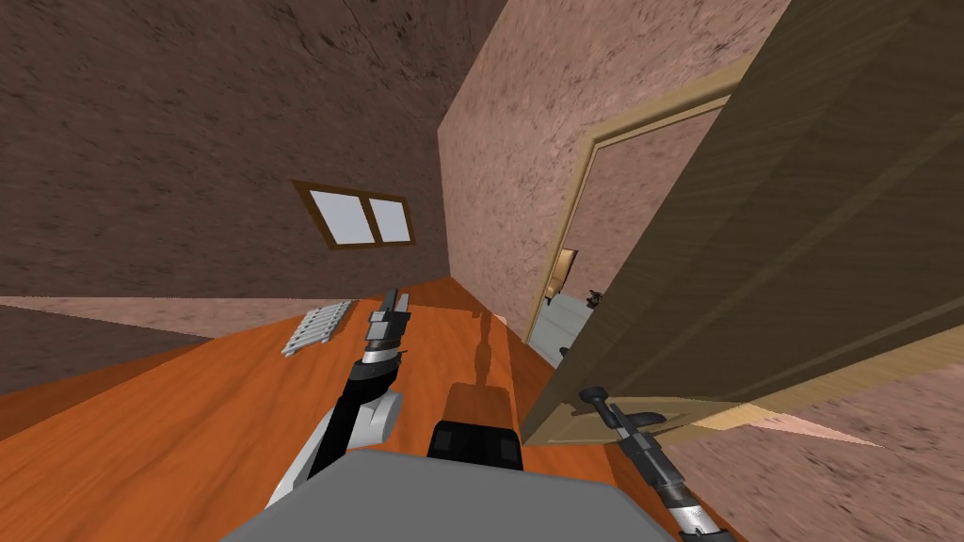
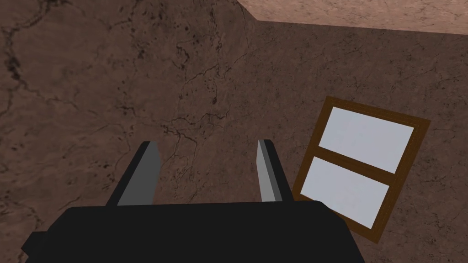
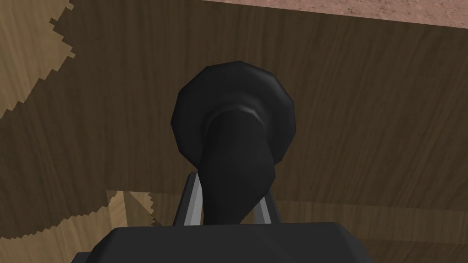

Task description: Pull the door open

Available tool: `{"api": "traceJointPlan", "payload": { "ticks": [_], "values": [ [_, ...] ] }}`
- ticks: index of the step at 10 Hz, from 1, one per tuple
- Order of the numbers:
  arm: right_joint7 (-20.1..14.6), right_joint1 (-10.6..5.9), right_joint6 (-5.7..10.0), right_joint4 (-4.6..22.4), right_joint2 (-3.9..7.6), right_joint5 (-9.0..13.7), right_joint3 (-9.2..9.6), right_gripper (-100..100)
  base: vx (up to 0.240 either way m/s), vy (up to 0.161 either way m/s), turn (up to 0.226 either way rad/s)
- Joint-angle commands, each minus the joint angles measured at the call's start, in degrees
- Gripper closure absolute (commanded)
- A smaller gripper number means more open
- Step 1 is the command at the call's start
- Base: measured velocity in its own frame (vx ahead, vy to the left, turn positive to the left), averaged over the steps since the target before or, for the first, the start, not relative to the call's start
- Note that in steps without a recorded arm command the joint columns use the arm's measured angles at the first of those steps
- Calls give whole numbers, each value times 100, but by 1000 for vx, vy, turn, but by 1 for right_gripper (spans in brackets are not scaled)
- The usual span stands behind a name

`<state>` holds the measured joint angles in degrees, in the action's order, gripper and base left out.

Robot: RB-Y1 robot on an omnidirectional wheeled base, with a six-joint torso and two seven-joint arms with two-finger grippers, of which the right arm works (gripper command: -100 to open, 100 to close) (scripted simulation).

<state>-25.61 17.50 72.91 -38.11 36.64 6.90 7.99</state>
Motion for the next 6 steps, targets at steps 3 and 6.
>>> {"api": "traceJointPlan", "payload": {
  "ticks": [3,6],
  "values": [
    [-25,-59,137,165,35,-16,26,100,-207,-66,149],
    [-54,-120,239,300,62,-27,49,100,-205,-79,152]
  ]
}}
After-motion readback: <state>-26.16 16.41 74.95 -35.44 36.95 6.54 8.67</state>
